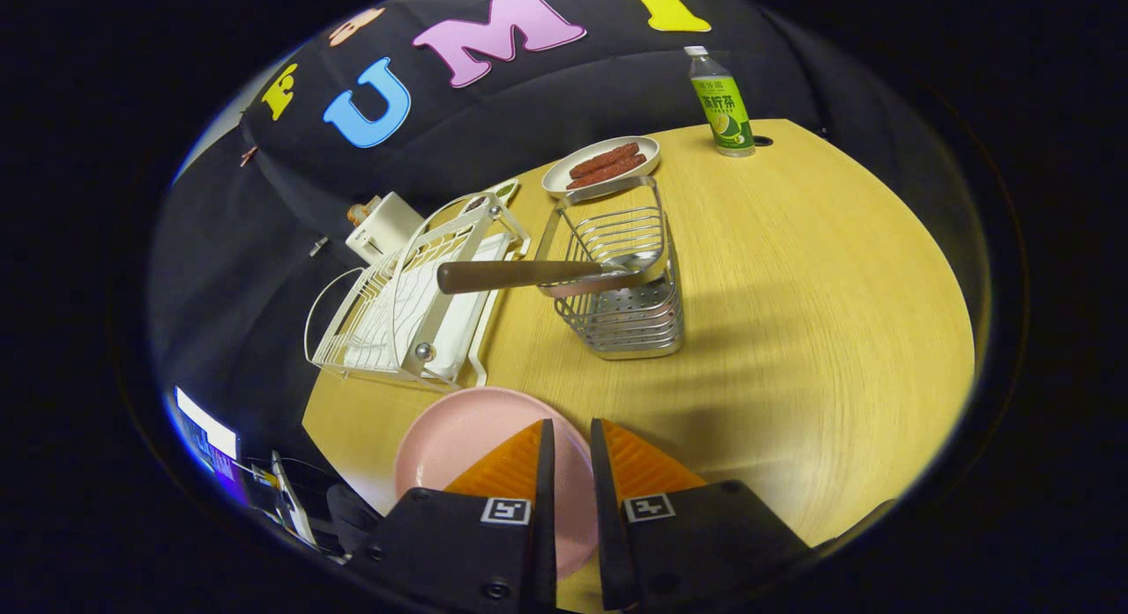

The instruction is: Take the plate from the dish rack, then take the spoon from the basket and place it into the plate.

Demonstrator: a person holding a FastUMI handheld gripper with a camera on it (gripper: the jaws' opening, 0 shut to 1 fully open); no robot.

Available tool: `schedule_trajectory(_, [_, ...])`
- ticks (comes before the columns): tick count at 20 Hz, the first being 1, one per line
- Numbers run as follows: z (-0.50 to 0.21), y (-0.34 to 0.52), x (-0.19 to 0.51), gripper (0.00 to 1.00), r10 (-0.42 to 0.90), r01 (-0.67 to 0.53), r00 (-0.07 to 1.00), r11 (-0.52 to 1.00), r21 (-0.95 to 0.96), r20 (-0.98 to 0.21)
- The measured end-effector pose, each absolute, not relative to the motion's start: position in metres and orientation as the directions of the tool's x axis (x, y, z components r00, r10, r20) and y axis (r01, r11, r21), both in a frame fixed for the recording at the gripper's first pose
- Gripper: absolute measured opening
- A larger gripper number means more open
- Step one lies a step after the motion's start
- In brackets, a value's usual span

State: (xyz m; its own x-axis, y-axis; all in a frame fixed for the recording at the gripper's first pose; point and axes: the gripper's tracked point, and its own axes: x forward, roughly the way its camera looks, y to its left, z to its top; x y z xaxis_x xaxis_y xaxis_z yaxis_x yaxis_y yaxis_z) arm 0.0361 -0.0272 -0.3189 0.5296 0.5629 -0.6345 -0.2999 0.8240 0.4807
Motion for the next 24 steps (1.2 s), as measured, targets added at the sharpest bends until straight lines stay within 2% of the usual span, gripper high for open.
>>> schedule_trajectory(2, [-0.316,-0.031,0.041,0.24,0.559,-0.305,0.544,0.826,0.473,-0.626])
schedule_trajectory(4, [-0.308,-0.033,0.041,0.42,0.561,-0.342,0.561,0.827,0.447,-0.609])
schedule_trajectory(6, [-0.296,-0.037,0.041,0.48,0.565,-0.394,0.588,0.825,0.405,-0.579])
schedule_trajectory(9, [-0.273,-0.045,0.037,0.99,0.573,-0.478,0.631,0.818,0.319,-0.524])
schedule_trajectory(17, [-0.225,-0.033,0.048,0.98,0.594,-0.616,0.725,0.786,0.059,-0.348])
schedule_trajectory(24, [-0.232,-0.01,0.082,0.98,0.588,-0.634,0.753,0.768,-0.087,-0.294])
